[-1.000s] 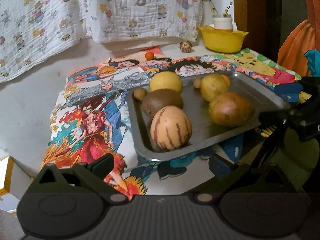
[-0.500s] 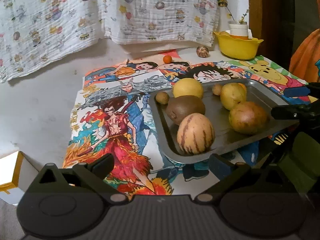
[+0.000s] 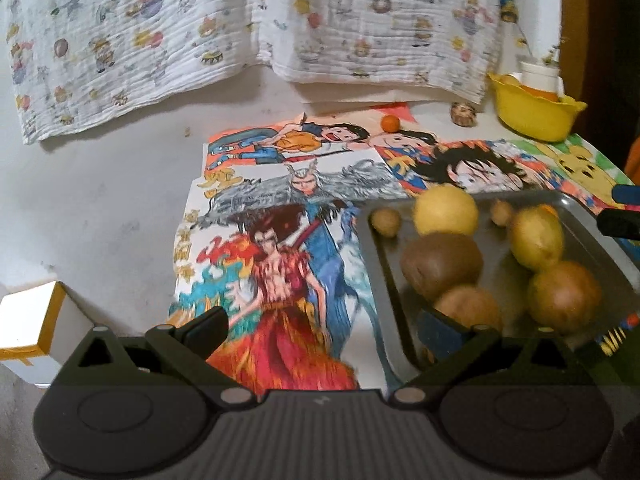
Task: Organize fruits
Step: 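Move the left tool toward the small orange while the right tool approaches the striped round fruit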
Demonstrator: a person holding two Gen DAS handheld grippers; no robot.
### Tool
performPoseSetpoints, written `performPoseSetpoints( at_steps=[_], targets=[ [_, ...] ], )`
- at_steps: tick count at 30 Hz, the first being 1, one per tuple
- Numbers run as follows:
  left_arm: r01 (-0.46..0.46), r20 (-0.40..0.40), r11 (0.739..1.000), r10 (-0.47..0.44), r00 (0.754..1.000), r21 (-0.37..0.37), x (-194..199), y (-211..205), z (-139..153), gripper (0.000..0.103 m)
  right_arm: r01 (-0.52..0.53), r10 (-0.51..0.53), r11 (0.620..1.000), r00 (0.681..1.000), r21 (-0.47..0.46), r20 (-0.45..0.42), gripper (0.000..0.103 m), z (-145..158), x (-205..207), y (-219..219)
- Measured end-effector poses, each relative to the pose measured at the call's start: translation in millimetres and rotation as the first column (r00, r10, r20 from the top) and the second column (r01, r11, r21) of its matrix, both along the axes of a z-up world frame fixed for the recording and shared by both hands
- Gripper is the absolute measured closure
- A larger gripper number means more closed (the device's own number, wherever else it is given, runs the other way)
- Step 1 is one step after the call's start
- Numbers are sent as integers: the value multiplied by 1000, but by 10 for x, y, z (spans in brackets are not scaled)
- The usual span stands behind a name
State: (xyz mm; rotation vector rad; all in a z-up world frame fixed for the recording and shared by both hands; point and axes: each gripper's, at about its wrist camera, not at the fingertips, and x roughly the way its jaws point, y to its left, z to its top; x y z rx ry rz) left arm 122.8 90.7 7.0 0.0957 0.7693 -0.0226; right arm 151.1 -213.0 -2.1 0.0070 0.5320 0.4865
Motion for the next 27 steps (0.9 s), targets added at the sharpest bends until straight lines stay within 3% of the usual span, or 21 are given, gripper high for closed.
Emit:
performPoseSetpoints(
  at_steps=[4, 10, 14, 16, 22, 27],
  targets=[
    [11, 17, 1000, -11, 1000, 1, 273, -34, 44, 1, 34, -32, 999, 998, 43, -45, 1, 8, 310, -96],
    [42, 71, 999, -41, 997, -23, 746, -101, 203, 1, 79, -76, 996, 994, 30, -81, 1, 177, 800, -154],
    [94, 59, 995, -91, 994, -40, 1115, -162, 227, 1, 31, -15, 996, 984, 87, -179, 1, 349, 1189, -132],
    [136, 41, 991, -136, 990, -2, 1295, -212, 182, 1, 28, -4, 994, 977, 108, -215, 1, 421, 1357, -98],
    [227, 64, 971, -232, 971, 77, 1772, -351, 89, 1, 56, -54, 998, 987, 10, -152, 1, 534, 1889, 118],
    [276, 102, 959, -281, 954, 59, 2248, -399, 28, 1, 99, -99, 995, 985, -8, -141, 1, 463, 2465, 171]
  ],
)
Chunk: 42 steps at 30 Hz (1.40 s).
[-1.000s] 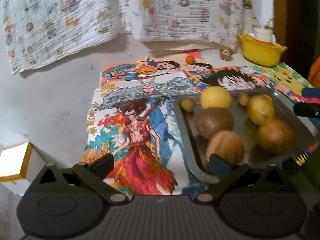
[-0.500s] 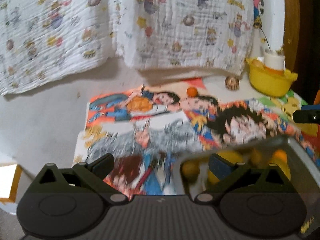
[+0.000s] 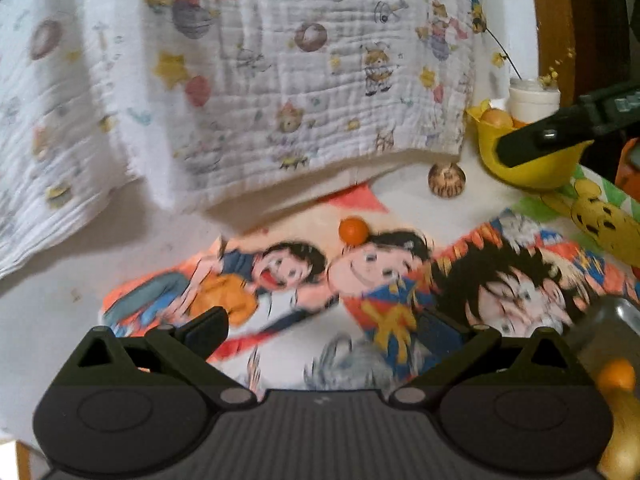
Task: Organize fruits
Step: 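Move the left tool toward the small orange while the right tool approaches the striped round fruit, then close the left tool on the small orange while the right tool grasps the striped round fruit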
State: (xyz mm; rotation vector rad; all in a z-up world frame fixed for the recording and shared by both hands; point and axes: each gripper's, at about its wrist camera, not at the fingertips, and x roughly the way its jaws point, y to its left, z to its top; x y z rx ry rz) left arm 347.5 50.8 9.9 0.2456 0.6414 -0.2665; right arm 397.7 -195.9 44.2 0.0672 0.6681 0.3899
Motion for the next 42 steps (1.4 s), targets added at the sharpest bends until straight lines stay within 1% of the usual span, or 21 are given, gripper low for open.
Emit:
performPoseSetpoints(
  at_steps=[3, 5, 7, 9, 11, 14, 17, 20, 22, 24, 26, 30, 33, 37, 38, 41, 42],
  targets=[
    [2, -7, 1000, -2, 1000, -6, 295, -24, -63, 1, 47, -47, 999, 998, 2, -38, 1, -88, 328, 0],
    [10, -13, 1000, -10, 1000, -1, 468, -41, -116, 1, 77, -78, 997, 995, -14, -68, 1, -163, 534, 11],
    [12, -6, 1000, -12, 1000, 1, 626, -76, -178, 1, 133, -135, 991, 987, -35, -87, 1, -246, 703, 4],
    [21, -9, 1000, -21, 1000, -18, 775, -101, -236, 1, 178, -183, 982, 977, -60, -105, 1, -327, 841, 12],
    [24, -33, 998, -25, 999, -54, 932, -123, -302, 1, 212, -220, 974, 969, -75, -113, 1, -405, 949, 15],
    [27, -57, 994, -33, 998, -101, 1096, -161, -370, 1, 227, -237, 969, 965, -94, -112, 1, -494, 1023, 39],
    [49, -41, 993, -54, 998, -111, 1164, -219, -396, 2, 253, -267, 959, 958, -130, -103, 1, -573, 1071, 63],
    [53, -34, 991, -57, 998, -126, 1229, -272, -430, 3, 297, -310, 945, 947, -134, -88, 1, -620, 1130, 58],
    [36, -40, 990, -42, 998, -139, 1277, -292, -460, 3, 324, -336, 938, 937, -125, -93, 1, -659, 1173, 46],
    [-3, -45, 989, -4, 999, -147, 1312, -305, -514, 3, 339, -351, 934, 930, -112, -113, 2, -715, 1211, 33],
    [-15, -43, 988, 9, 999, -155, 1335, -316, -542, 4, 353, -365, 930, 922, -103, -130, 3, -764, 1237, 22],
    [-28, -42, 984, 21, 999, -177, 1390, -313, -578, 4, 387, -400, 915, 909, -117, -119, 3, -843, 1294, 26],
    [-43, -50, 979, 33, 998, -199, 1452, -311, -623, 7, 408, -420, 906, 901, -113, -112, 5, -906, 1350, 15],
    [-42, -71, 972, 27, 997, -230, 1511, -302, -663, 15, 421, -433, 898, 896, -126, -95, 9, -972, 1413, 32],
    [-43, -72, 971, 26, 997, -235, 1512, -305, -677, 19, 422, -435, 897, 896, -132, -90, 11, -984, 1426, 39],
    [-47, -71, 971, 32, 997, -233, 1516, -318, -708, 26, 423, -438, 894, 894, -144, -92, 18, -1038, 1469, 44],
    [-50, -69, 972, 35, 997, -231, 1515, -320, -717, 27, 426, -442, 892, 892, -148, -97, 20, -1068, 1492, 57]
  ],
)
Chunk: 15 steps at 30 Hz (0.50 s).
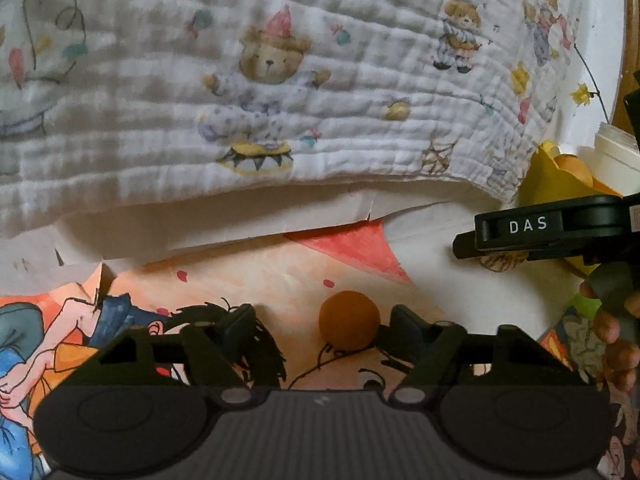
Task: Organize fruits
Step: 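Close the left tool on the small orange while the right tool grasps the striped round fruit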
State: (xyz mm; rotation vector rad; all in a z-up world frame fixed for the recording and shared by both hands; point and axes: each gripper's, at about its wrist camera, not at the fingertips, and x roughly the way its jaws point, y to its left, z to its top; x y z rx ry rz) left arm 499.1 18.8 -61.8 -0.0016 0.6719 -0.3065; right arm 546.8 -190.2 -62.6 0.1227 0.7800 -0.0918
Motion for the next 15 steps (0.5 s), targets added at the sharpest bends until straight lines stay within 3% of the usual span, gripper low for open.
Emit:
performPoseSetpoints(
  at_steps=[7, 13, 15],
  targets=[
    [11, -2, 1000, -11, 1000, -22, 14, -5, 13, 43, 4, -4, 1000, 1000, 5, -2, 27, -119, 89, 6],
    [51, -1, 998, -51, 999, -20, -26, -80, 15, 67, 6, -5, 999, 1000, -46, 11, 45, -176, 188, 36],
    [52, 6, 999, -52, 999, -7, -31, -114, 15, 68, 10, -9, 998, 1000, -70, 16, 50, -192, 206, 43]
  ],
)
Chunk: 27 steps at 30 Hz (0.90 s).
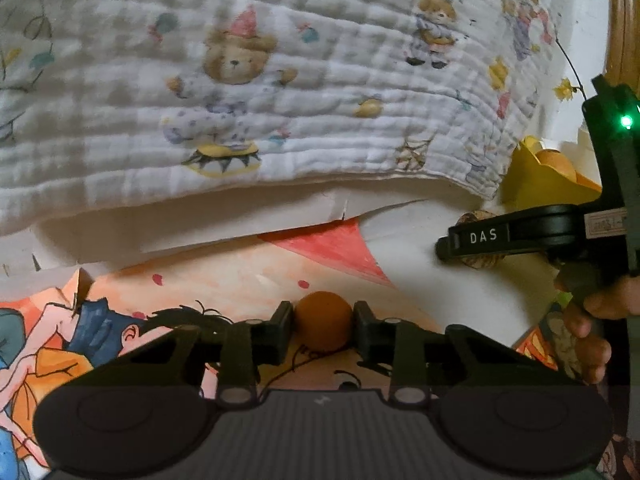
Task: Organize fruits
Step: 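Close the left tool on the small orange while the right tool grasps the striped round fruit, then carry the small orange with the left tool while the right tool carries the striped fruit to the tray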
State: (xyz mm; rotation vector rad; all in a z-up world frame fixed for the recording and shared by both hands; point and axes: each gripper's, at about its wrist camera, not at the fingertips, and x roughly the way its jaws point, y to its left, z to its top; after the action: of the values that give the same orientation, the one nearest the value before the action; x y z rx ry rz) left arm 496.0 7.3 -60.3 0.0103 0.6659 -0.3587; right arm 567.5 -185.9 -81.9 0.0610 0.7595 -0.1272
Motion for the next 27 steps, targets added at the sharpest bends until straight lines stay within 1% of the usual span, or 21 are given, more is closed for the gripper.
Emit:
performPoseSetpoints(
  at_steps=[3, 7, 17, 19, 21, 27],
  targets=[
    [-2, -2, 1000, 2, 1000, -6, -3, 7, 10, 68, -4, 4, 1000, 1000, -1, 8, 50, -15, -2, 4],
    [-3, -17, 1000, 2, 1000, -12, -24, 23, 33, 69, -24, 24, 1000, 1000, 9, 9, 51, -19, -107, -1],
    [37, -52, 999, -36, 998, 29, -242, -37, 150, 69, -107, 108, 992, 994, 73, -6, 51, 66, -503, -8],
    [38, -48, 999, -37, 998, 32, -312, -36, 193, 69, -123, 123, 989, 992, 85, 6, 51, 112, -554, -11],
    [36, -39, 999, -35, 999, 33, -397, -31, 251, 69, -143, 142, 986, 990, 91, 21, 51, 188, -695, -12],
    [21, -21, 1000, -20, 1000, 21, -692, -34, 413, 69, -192, 187, 969, 981, 153, 46, 51, 383, -1002, -110]
  ],
)
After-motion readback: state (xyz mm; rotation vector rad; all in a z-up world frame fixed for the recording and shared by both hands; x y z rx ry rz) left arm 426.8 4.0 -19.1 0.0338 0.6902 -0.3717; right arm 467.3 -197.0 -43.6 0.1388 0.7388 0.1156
